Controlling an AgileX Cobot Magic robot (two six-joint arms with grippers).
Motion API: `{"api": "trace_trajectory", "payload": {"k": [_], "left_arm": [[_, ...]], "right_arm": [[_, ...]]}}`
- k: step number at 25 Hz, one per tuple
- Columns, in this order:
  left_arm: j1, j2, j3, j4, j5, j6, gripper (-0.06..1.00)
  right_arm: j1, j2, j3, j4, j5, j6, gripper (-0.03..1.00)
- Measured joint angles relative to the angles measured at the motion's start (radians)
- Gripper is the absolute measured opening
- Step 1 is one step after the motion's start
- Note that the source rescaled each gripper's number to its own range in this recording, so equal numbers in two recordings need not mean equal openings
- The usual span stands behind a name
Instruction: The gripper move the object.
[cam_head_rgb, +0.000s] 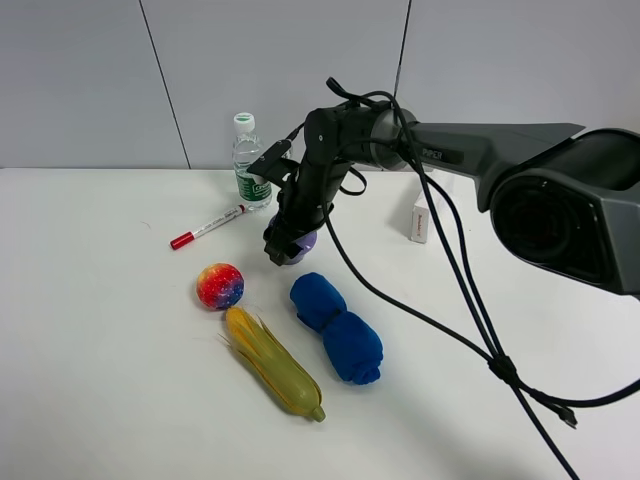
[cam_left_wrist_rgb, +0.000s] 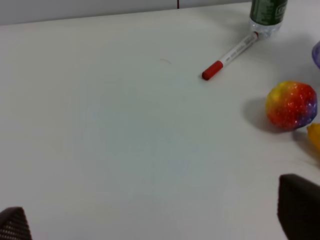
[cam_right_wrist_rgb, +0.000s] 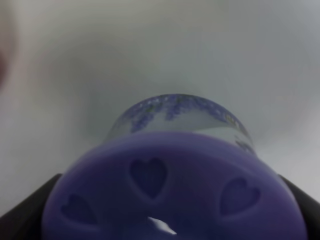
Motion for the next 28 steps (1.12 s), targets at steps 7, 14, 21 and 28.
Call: {"api": "trace_trajectory", "payload": {"k": [7, 14, 21, 28], "left_arm": [[0.000, 0.000, 0.000, 0.000, 0.000, 0.000, 1.00], [0.000, 0.000, 0.000, 0.000, 0.000, 0.000, 1.00], [0.000, 0.000, 0.000, 0.000, 0.000, 0.000, 1.00], [0.000, 0.000, 0.000, 0.000, 0.000, 0.000, 1.00]], "right_arm": [[0.000, 0.020, -0.004, -0.016, 0.038, -0.015, 0.00], [0.001, 0.027, -0.005, -0.028, 0.014, -0.002, 0.47], [0.042, 0.001, -0.005, -0.173, -0.064, 0.123, 0.99], [0.043, -0.149, -0.005, -0.068, 0.011, 0.099, 1.00]]}}
